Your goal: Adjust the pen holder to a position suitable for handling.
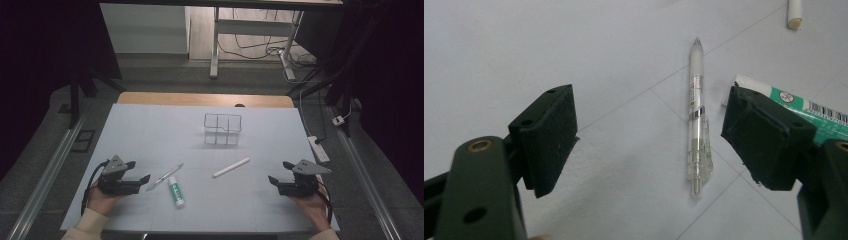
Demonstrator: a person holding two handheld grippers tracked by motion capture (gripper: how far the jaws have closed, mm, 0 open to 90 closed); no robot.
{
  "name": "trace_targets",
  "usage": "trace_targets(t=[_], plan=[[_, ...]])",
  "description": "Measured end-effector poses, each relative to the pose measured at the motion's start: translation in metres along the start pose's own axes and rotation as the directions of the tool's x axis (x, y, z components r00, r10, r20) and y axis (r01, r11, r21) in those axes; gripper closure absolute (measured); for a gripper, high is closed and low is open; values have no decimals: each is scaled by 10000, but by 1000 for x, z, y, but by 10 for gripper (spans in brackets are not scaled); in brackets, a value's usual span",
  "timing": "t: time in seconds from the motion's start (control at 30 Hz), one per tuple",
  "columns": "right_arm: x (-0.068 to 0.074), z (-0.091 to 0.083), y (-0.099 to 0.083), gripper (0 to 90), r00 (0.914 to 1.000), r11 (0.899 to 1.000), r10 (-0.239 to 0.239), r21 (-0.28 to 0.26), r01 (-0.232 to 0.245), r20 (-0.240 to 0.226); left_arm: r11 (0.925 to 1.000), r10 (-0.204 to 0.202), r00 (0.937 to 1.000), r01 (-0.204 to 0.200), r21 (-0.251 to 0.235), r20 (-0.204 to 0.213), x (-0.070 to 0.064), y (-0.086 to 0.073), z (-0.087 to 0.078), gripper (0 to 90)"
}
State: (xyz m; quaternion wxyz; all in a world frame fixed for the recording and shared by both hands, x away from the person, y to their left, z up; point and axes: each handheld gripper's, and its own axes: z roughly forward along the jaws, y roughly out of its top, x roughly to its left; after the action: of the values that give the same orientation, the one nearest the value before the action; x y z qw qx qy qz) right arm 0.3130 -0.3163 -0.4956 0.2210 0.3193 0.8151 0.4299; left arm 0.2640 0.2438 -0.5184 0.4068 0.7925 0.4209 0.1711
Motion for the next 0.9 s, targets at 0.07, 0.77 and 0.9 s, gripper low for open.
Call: trace_targets(t=[0.07,0.77,0.9], plan=[[1,2,2,212,10000,10000,-5,-3,5,-21,10000,-11,10000,11,-2,2,0,0,0,222],[-7,22,24,248,9995,9996,281,-14,-281,113,10000,-26,10000,26,26,1,1,1,1,222],[-8,26,28,253,9994,9995,316,-25,-315,146,10000,-17,10000,17,12,5,0,1,1,222]])
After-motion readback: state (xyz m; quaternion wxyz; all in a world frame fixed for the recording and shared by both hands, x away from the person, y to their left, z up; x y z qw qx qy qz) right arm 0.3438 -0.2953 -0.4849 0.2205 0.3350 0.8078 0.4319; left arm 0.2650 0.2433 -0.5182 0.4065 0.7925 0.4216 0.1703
